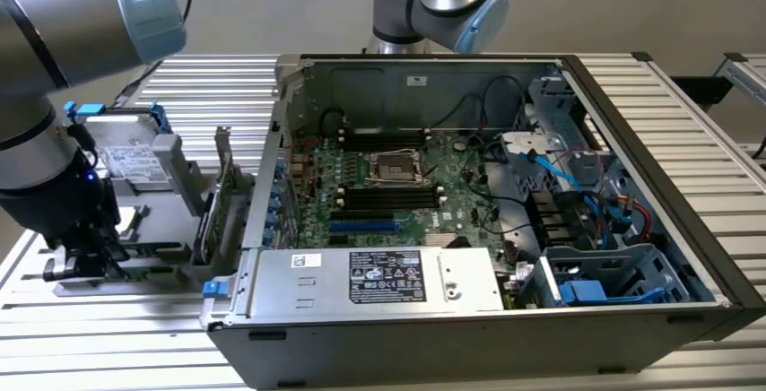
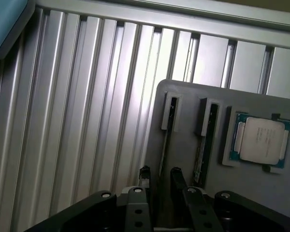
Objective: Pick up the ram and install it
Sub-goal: 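Pick up the ram and move it above insertion slot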
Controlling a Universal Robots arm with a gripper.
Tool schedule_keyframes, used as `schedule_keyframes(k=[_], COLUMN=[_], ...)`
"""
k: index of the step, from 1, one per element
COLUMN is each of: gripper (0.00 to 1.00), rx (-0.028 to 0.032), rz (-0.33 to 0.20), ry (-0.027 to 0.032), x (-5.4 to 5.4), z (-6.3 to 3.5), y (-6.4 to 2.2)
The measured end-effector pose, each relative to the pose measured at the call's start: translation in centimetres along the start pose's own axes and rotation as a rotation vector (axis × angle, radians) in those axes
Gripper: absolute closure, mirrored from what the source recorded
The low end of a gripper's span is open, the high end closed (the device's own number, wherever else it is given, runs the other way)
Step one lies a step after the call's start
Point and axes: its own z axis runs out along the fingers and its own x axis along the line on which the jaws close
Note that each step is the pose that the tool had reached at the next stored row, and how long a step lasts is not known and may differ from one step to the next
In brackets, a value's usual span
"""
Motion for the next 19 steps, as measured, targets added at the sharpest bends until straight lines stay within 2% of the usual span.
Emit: schedule_keyframes(k=[11,19], gripper=[0.69,0.69], rx=[0.0013,0.0011], rz=[0.013,0.016], ry=[-0.0089,-0.0091], x=[-0.4,-0.4], z=[1.99,2.08], y=[-0.15,-0.16])
